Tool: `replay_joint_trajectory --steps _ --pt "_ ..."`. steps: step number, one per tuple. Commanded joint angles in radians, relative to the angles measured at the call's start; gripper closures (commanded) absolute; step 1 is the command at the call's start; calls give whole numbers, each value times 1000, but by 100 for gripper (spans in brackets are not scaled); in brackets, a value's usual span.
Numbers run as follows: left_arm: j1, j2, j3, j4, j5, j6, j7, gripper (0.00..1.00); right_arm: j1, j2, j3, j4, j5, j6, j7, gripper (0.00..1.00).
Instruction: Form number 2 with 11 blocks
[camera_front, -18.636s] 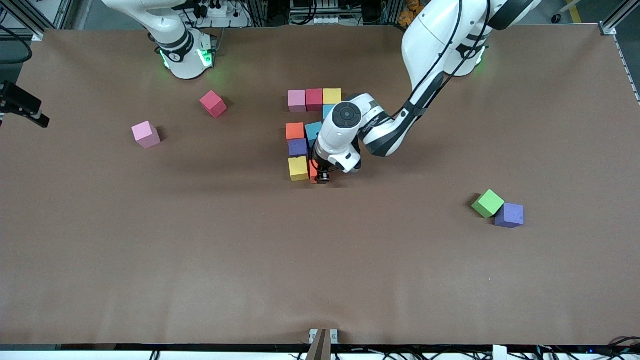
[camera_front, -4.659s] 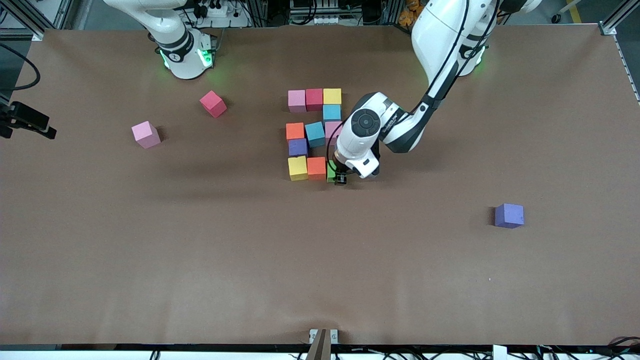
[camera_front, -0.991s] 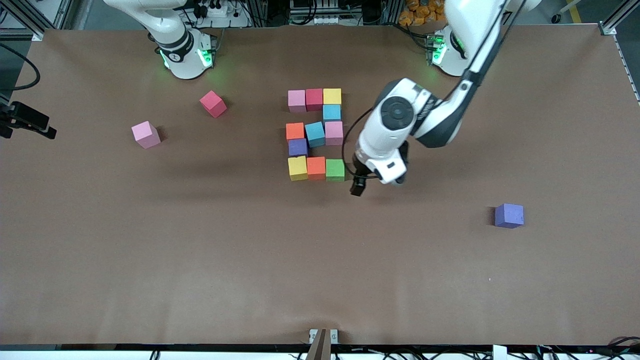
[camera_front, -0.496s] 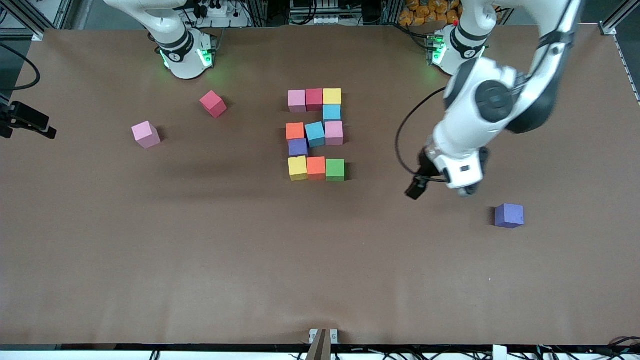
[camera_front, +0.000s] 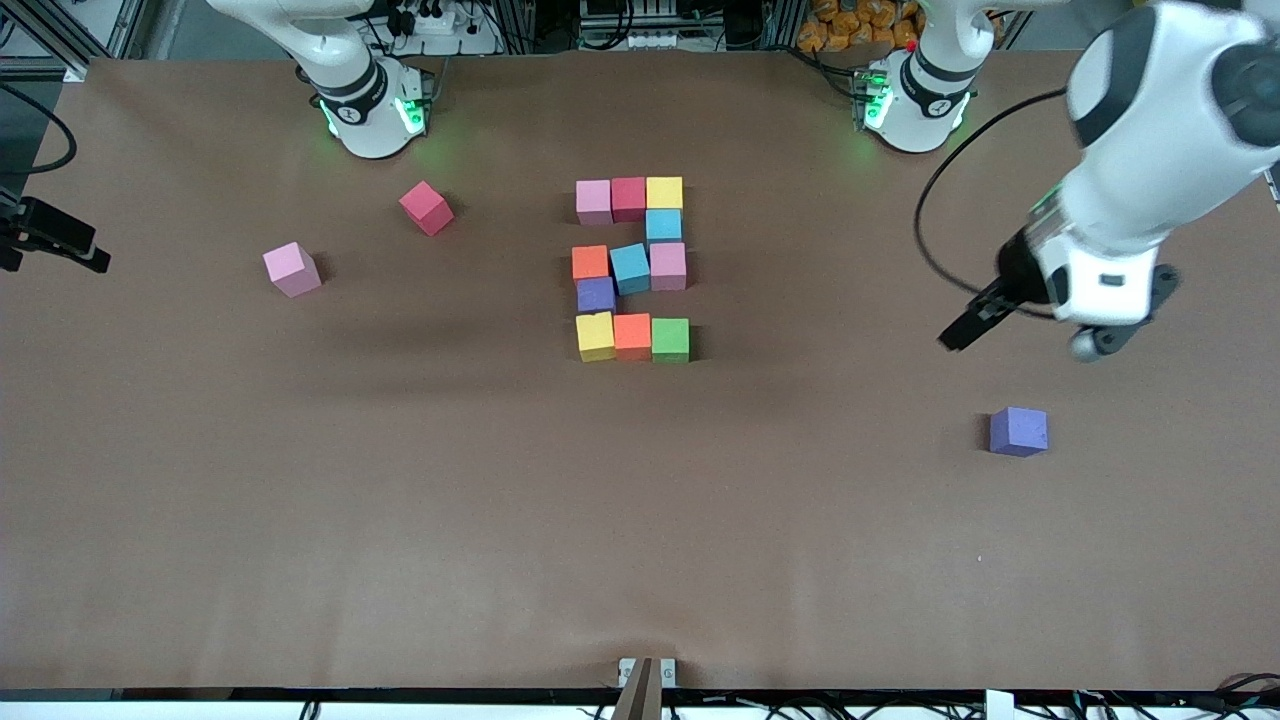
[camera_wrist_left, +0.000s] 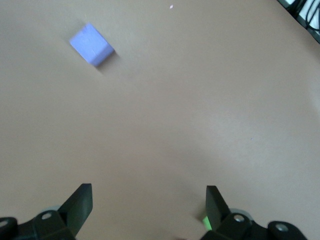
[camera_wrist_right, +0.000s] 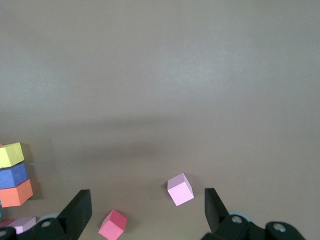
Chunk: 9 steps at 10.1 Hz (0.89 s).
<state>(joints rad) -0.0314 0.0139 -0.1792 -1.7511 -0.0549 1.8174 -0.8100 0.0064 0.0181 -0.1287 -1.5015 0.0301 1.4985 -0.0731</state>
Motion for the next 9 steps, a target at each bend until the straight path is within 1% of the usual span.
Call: replay_joint_trajectory --steps 1,2,4,5,6,8,9 --pt "71 -75 -16 30 13 -88 258 0 -17 -10 8 20 19 -33 1 0" --pt "91 -89 -16 56 17 -117 341 0 -20 -10 6 43 19 -61 4 0" --pt "137 -88 -16 155 17 -217 490 0 -16 -9 9 47 19 -67 4 0" --pt "148 -88 -14 191 20 -271 538 0 1 -9 12 46 17 -73 -2 0" --pt "153 -86 -10 217 26 -306 548 0 13 -9 12 47 14 -75 -5 0" --pt "142 -81 -16 242 91 -355 595 0 41 -13 14 44 7 -60 -4 0" --pt "139 -77 -10 252 84 -359 610 0 41 -14 15 43 7 -57 -4 0"
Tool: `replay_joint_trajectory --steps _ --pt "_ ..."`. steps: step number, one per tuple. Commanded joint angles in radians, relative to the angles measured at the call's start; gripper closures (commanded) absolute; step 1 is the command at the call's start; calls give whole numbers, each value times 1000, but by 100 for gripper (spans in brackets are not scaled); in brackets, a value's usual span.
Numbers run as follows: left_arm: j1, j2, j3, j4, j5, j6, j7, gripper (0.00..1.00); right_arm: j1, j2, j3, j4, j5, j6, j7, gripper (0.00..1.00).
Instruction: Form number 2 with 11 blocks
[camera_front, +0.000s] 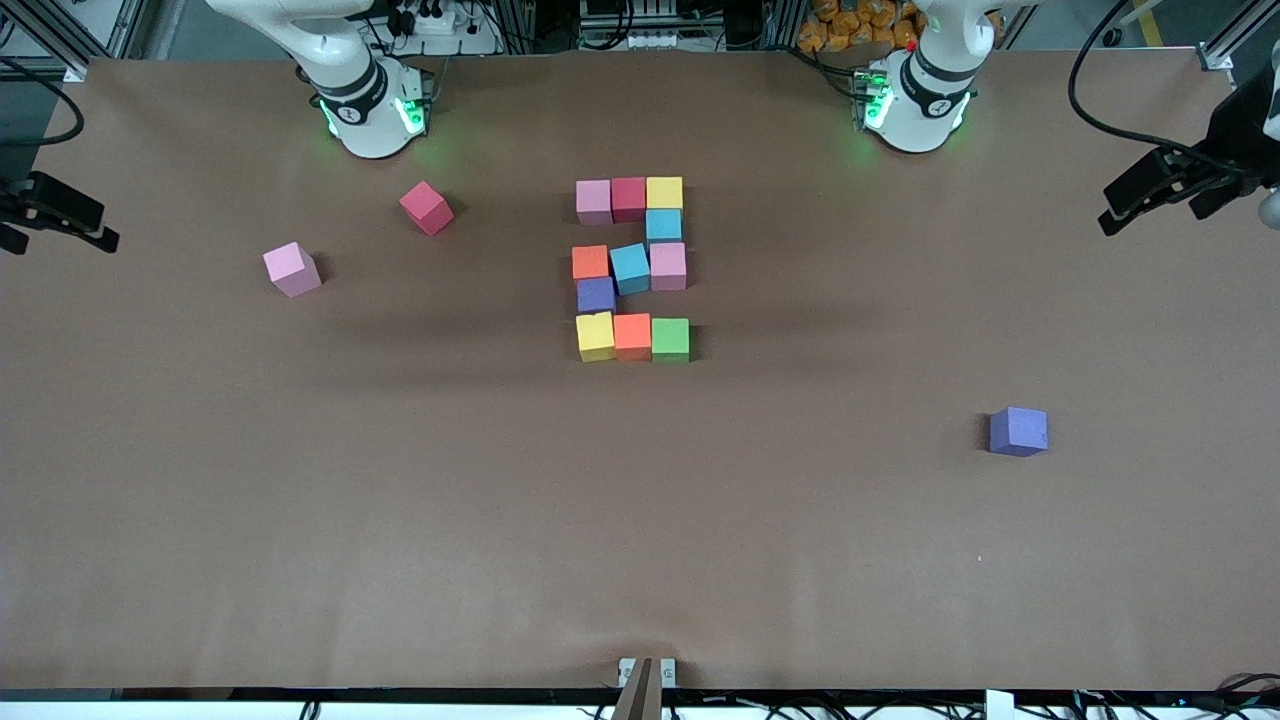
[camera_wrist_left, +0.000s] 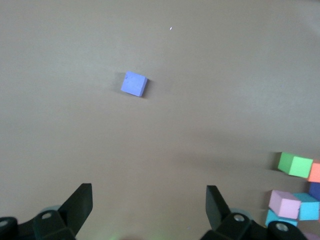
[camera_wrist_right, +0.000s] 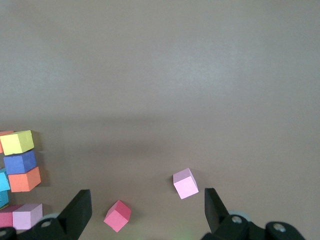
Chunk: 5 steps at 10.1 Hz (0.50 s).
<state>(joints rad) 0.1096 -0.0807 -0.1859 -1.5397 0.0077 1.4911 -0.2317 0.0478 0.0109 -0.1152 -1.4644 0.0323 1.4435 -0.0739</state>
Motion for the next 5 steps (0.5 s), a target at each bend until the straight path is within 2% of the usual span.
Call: replay_joint_trajectory --steps 1,3,5 --pt "-8 28 -1 44 20 -32 40 0 -3 -9 0 6 8 -3 -4 0" --pt "-8 48 2 44 -12 -23 43 0 -57 -20 38 3 8 -8 -4 0" --pt "-25 55 0 35 -3 17 8 0 -56 -20 37 1 5 -12 -4 0"
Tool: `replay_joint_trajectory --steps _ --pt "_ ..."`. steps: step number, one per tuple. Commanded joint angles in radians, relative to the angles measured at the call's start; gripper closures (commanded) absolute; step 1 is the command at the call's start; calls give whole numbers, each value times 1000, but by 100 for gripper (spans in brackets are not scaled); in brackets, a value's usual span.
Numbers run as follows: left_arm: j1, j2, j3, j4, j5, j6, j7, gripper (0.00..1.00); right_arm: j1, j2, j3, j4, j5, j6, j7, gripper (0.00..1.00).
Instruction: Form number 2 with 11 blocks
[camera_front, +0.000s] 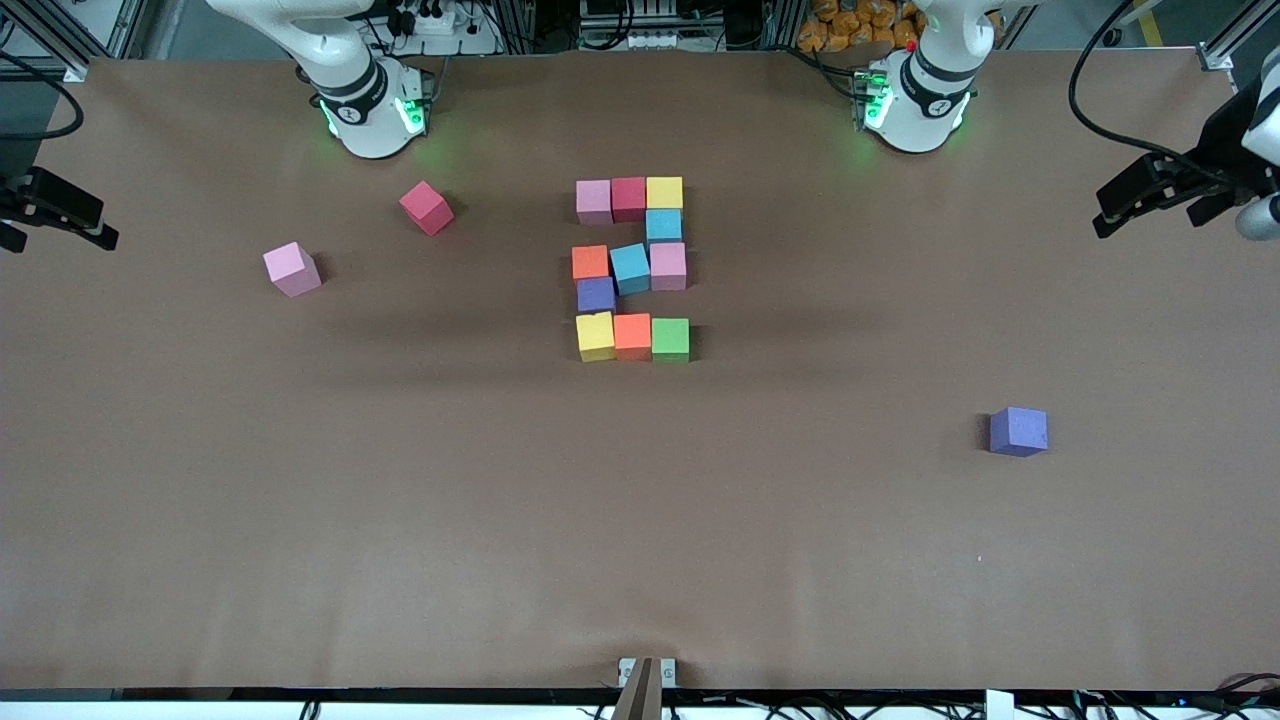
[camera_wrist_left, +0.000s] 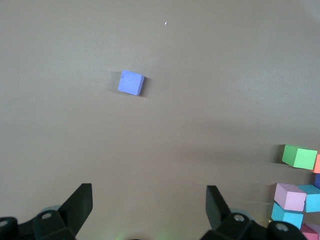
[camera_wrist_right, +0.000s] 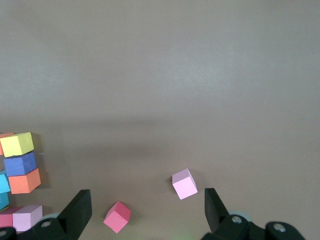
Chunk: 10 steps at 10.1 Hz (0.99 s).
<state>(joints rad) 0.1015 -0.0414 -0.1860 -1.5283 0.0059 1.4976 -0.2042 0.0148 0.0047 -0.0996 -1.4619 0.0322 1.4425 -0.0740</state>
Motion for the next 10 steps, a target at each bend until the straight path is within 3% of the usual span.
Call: replay_joint_trajectory --steps 1,10 --pt "-22 21 -1 22 2 15 -55 0 -24 -12 20 -2 5 -11 -6 0" --pt "-32 28 -9 27 -9 13 19 0 -27 -14 17 -2 2 -11 -6 0"
